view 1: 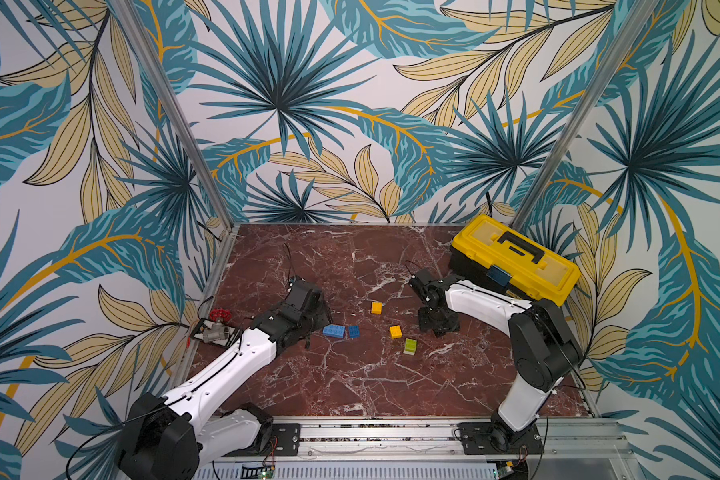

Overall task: Assemble the number 4 with lego
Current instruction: Pick up the lego brick from the center of the board.

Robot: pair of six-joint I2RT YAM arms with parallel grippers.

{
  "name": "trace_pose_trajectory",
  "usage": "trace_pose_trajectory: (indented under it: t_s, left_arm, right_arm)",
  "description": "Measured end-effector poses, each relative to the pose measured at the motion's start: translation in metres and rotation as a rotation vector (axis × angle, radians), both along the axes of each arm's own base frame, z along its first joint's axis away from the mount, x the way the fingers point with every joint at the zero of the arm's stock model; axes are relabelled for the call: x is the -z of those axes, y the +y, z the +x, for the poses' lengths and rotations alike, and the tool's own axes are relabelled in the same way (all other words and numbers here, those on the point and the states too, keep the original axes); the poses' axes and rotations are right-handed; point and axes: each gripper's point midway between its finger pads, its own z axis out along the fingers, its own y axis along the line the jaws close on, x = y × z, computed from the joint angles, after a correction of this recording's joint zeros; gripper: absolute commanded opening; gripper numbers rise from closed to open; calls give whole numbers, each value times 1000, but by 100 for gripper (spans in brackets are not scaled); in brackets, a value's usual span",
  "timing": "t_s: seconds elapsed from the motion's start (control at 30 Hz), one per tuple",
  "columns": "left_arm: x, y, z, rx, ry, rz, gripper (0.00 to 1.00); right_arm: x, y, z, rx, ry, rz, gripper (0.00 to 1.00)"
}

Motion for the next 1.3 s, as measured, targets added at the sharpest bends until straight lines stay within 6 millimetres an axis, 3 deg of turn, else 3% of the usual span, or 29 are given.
trace_pose_trajectory:
  t_s: [0.33, 0.6, 0.87, 1.13, 1.3]
  left_arm:
    - [1, 1, -2, 0, 7, 3, 61]
    - [1, 0, -2, 3, 10, -3, 60]
    - [1, 0, -2, 1, 10, -4, 59]
    - [1, -1, -2, 5, 13, -6, 54]
    - [6, -1, -4, 13, 30, 2, 53]
  right_arm:
    - [15, 8, 3, -40, -4, 42, 47]
    - [15, 9, 2, -37, -17, 55, 45]
    - [14, 8, 4, -35, -21, 48, 26]
    - [8, -6, 1, 1, -22, -1, 23]
    - [2, -18, 14, 51, -29, -6, 21]
